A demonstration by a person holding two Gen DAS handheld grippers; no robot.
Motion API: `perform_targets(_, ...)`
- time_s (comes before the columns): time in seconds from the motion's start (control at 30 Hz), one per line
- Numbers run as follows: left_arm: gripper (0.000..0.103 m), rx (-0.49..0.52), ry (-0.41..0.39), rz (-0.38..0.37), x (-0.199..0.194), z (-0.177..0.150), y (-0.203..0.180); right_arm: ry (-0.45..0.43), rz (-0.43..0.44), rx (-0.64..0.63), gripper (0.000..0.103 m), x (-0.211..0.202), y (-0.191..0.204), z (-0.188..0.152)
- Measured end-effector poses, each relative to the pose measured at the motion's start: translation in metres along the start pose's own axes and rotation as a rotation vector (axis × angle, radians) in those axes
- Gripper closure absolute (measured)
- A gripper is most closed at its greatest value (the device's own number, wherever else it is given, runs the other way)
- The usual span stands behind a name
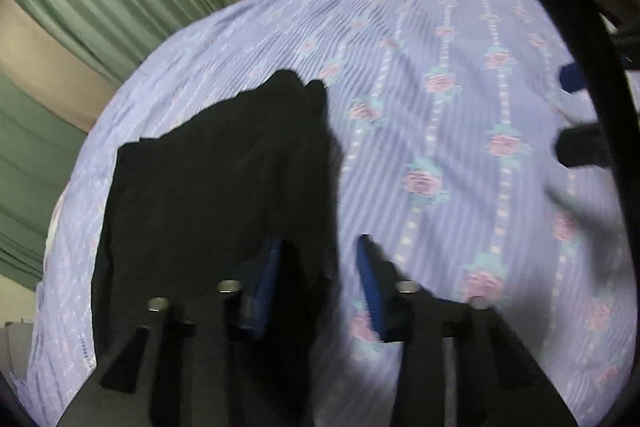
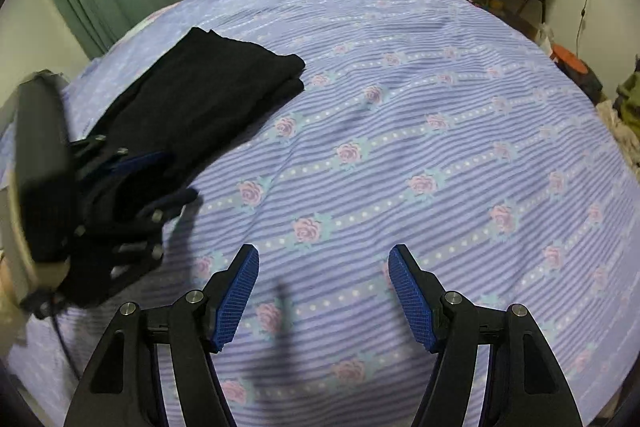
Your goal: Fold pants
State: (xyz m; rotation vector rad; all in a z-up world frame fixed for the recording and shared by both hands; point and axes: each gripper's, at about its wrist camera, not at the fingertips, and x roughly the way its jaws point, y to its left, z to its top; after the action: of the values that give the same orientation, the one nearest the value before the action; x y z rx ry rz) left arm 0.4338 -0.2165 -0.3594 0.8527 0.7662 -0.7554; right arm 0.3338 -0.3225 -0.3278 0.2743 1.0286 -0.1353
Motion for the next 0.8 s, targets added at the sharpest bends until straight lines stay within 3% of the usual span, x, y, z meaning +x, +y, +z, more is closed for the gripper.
perform_targets(0.07, 0.096, -0.076, 0.014, -0.037, 0.005, -0.001, 0.018, -0.010, 0.030, 0.002, 0.036, 0.003, 0.003, 0.002)
perform_targets(0.13, 0.097, -0.215, 0.019, -0.118, 0.007, 0.002, 0.047, -0.023, 0.085, 0.002, 0.036, 0.004, 0.008, 0.005)
perform_targets(0.33, 0.099, -0.579, 0.011, -0.244, 0.017, -0.021, 0.129, -0.035, 0.297, -0.012, 0.040, 0.024, 0.029, 0.027)
perform_targets(0.47, 0.099, -0.652, 0.020, -0.253, 0.023, -0.041, 0.144, -0.032, 0.388, -0.034, 0.050, 0.045, 0.047, 0.046)
perform_targets(0.63, 0.099, -0.688, 0.029, -0.287, 0.031, -0.058, 0.144, -0.012, 0.508, -0.113, 0.054, 0.074, 0.080, 0.065)
perform_targets(0.8, 0.099, -0.714, 0.011, -0.315, 0.035, -0.064, 0.148, -0.015, 0.533, -0.271, 0.055, 0.097, 0.116, 0.089)
